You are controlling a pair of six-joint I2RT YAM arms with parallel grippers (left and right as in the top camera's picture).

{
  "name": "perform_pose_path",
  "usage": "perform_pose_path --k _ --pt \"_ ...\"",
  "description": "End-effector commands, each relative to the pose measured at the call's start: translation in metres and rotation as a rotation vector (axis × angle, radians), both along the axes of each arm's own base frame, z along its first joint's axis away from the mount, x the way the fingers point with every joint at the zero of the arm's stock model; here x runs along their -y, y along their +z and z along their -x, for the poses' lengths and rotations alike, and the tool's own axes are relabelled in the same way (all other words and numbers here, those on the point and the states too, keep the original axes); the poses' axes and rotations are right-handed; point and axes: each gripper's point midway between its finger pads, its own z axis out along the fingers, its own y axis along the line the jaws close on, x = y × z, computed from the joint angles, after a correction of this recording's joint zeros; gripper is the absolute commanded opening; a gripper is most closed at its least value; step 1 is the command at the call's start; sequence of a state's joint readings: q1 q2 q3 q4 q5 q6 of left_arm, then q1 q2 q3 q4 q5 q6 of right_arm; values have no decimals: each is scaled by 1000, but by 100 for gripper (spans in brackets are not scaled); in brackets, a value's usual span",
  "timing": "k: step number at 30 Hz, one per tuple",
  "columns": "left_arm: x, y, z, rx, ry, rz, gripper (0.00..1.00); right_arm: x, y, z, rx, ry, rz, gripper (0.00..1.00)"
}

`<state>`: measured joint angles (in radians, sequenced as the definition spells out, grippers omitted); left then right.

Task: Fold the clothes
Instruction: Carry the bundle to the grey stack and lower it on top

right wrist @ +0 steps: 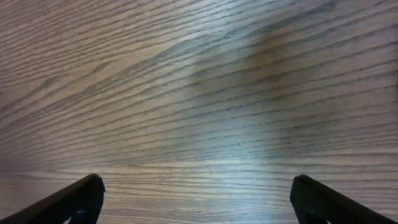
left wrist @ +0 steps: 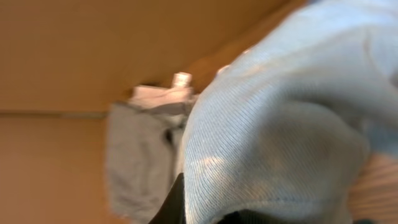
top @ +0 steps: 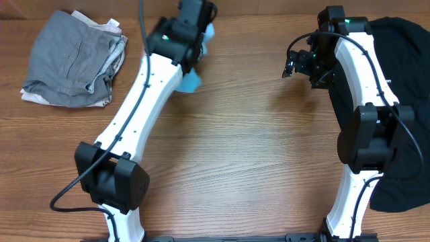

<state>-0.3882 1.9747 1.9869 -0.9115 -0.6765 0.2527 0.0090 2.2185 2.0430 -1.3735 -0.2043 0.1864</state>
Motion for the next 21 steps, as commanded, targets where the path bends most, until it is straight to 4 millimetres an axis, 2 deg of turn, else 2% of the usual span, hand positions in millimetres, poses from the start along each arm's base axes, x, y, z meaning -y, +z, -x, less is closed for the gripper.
perform_pose_path --k 1,4,5,7,11,12,13,14,21 --pt "-59 73 2 155 163 -69 4 -3 21 -5 57 7 -13 100" --pt "-98 86 2 171 237 -71 4 -5 21 -4 54 7 -23 100" --pt "-125 87 3 163 281 -87 4 -5 21 -4 53 8 -26 100" --pt "-156 86 6 141 322 -108 4 -5 21 -4 53 8 -26 100" --pt "-203 85 6 109 338 -123 4 -5 21 -4 52 8 -26 100" --pt "-227 88 4 127 346 -109 4 -5 21 -3 49 7 -27 100" --pt "-237 90 3 140 350 -97 4 -6 21 -3 46 8 -29 100" --pt "-258 92 1 170 361 -66 4 -7 21 -1 38 8 -38 100" --pt "-305 92 -10 204 334 -75 4 -13 23 1 30 7 -70 100"
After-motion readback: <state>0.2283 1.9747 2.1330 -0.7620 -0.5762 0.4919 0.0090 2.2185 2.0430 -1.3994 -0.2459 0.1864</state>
